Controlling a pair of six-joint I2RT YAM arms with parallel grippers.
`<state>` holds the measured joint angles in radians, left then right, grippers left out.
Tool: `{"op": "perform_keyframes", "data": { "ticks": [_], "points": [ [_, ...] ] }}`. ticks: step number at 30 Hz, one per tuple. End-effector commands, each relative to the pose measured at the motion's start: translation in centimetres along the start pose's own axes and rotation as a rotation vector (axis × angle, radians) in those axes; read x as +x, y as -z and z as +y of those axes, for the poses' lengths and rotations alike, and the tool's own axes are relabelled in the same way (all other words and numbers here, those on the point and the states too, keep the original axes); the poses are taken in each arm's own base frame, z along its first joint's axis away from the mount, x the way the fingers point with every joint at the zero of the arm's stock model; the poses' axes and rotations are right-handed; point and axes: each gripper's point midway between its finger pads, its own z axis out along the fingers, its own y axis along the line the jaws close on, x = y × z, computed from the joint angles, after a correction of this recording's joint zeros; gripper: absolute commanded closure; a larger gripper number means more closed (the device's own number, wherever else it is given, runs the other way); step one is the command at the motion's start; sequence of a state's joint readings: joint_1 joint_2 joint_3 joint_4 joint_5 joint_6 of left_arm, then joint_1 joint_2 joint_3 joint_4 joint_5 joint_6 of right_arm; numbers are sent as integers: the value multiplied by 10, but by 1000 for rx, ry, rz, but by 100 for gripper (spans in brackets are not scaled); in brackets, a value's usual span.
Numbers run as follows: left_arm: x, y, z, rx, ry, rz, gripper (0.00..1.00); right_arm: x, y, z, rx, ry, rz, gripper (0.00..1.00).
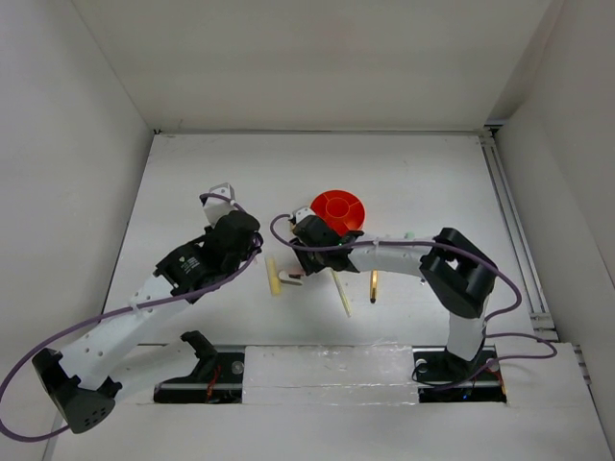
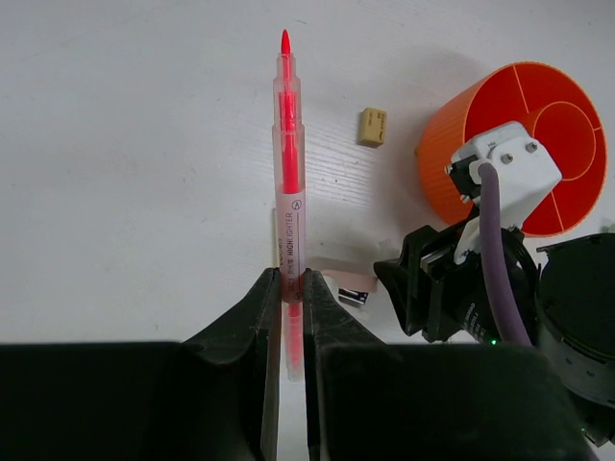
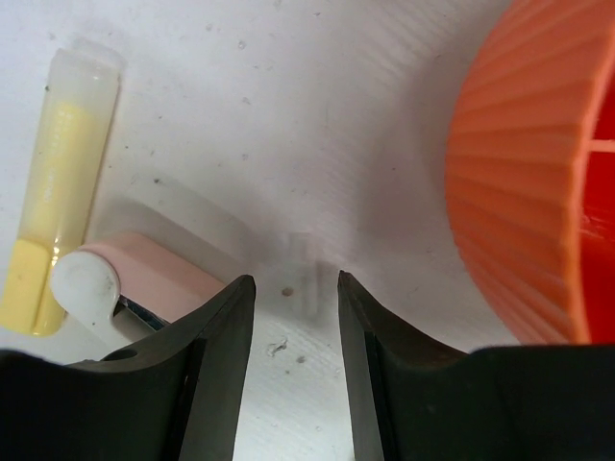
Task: Sort the stationery into containers
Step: Pick up the pen cap from the center of the board.
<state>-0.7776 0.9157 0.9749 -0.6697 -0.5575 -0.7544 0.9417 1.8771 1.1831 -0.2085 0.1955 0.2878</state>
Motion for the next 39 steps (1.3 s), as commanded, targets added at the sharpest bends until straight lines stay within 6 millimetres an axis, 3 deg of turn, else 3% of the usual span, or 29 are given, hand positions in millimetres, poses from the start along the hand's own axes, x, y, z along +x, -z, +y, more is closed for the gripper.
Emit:
{"op": "perform_keyframes", "data": {
  "ticks": [1, 4, 13, 22, 25, 28, 31, 32, 34, 35, 37, 39],
  "points": [
    [-2, -3, -2, 4, -10, -14, 100, -22, 1, 15, -19, -12, -74, 54],
    [-2, -3, -2, 4, -10, -14, 100, -11, -5, 11, 3, -14, -38, 54],
    [-1, -2, -3, 10, -10, -7, 100, -2, -12, 6, 39, -15, -5, 60],
    [-2, -1, -3, 16, -4, -12, 100, 3, -10, 0, 72, -15, 31, 100],
    [-4, -1, -5, 22, 2, -18, 100, -8, 0, 6, 40, -33, 4, 100],
    [-1, 0, -11, 55, -22, 2, 100, -39, 30, 10, 7, -69, -86, 100],
    [3, 1, -28, 144, -22, 27, 100, -87, 77, 7, -1, -121, -254, 100],
    [-2, 2, -41, 193, 2, 15, 100, -94, 88, 7, -11, -129, -282, 100],
    [9, -2, -51, 251, 0, 40, 100, -135, 120, -9, -26, -200, -391, 100],
    [7, 3, -65, 333, 16, 37, 100, -148, 129, -24, -19, -249, -422, 100],
    [18, 1, -73, 393, 2, 53, 100, -170, 152, -37, -47, -310, -496, 100],
    [24, 11, -88, 514, -6, 73, 100, -188, 170, -39, -135, -367, -560, 100]
  ]
}}
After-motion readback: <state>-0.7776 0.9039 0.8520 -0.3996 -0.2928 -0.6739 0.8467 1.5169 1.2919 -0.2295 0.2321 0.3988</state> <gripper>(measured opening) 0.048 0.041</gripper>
